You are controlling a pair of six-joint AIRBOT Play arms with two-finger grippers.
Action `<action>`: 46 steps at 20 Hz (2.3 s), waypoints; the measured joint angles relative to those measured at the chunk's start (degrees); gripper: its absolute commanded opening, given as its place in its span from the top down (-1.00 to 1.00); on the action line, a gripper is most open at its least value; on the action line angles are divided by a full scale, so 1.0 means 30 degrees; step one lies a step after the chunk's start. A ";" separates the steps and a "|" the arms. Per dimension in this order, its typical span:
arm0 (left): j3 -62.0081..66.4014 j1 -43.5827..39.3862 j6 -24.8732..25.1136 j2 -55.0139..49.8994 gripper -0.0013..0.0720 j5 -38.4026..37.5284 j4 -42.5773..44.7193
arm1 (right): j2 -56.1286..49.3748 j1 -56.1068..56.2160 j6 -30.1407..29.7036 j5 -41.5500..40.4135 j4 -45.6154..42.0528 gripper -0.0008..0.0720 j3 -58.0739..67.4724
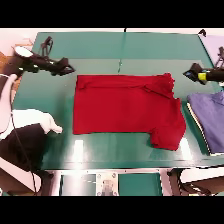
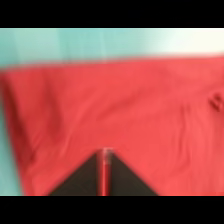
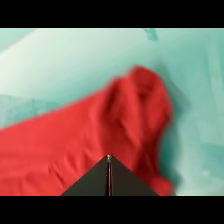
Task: Fold the shirts.
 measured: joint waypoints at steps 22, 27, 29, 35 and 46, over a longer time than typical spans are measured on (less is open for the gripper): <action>-2.1092 0.1158 0.0197 0.9792 -0.41 0.1880 0.0991 | 0.8459 -0.3024 -0.0364 -0.0379 -0.0860 0.91 -1.3245; -2.1850 -0.0313 0.1858 0.8131 0.85 0.2739 -0.1173 | 0.8480 -0.3031 -0.0364 -0.0415 -0.0612 0.91 -1.3311; -2.1427 -0.0561 0.2477 0.7716 0.90 0.2841 -0.1151 | 0.8480 -0.3053 -0.0372 -0.0386 -0.0554 0.91 -1.3318; -1.8265 0.1559 0.2463 0.7351 0.90 0.1967 0.2106 | 0.8852 -0.4248 -0.0124 0.1020 -0.1362 0.91 -1.3325; -1.7070 0.2419 0.3177 0.7344 0.89 0.1406 0.2215 | 0.8517 -0.6768 0.0554 0.2871 -0.2951 0.10 -1.6779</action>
